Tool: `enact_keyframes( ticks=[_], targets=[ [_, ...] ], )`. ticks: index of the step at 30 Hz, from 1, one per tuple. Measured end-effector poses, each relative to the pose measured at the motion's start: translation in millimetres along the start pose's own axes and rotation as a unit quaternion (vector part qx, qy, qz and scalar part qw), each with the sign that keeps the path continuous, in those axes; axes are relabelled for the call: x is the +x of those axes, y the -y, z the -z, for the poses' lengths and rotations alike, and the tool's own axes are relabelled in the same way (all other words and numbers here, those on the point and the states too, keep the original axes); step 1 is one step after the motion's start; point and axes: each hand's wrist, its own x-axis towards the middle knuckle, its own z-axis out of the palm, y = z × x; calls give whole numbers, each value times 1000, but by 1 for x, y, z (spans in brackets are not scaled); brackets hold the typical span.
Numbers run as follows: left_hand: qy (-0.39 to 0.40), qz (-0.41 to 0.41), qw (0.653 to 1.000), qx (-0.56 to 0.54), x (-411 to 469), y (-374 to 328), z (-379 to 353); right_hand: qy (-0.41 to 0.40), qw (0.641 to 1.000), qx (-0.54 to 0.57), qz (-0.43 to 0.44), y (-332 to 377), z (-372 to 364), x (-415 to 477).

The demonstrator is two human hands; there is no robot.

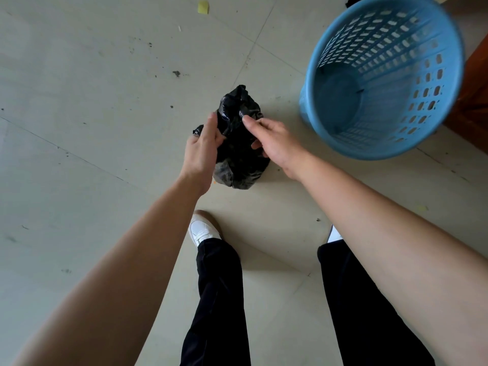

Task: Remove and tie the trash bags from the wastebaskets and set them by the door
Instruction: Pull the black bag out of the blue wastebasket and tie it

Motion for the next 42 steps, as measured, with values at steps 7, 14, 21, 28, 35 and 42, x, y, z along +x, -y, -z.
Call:
enact_keyframes(
  ticks=[7,14,21,28,35,42],
  targets=[
    [-168,102,980,-42,28,41,20,-137,976,37,-164,-50,3,16],
    [-342,135,905,-214,67,73,65,-324,892,241,-203,-105,34,36],
    [-78,180,966,-167,55,106,42,-117,926,286,-214,-98,0,31],
    [-69,95,990,-74,69,101,5,-114,954,201,-193,-78,-14,57],
    [-266,-140,953,-41,81,58,-20,-127,960,239,-78,-68,-21,69],
    [-69,-146,985,64,77,52,-18,-186,976,117,-4,-81,-8,61]
  ],
)
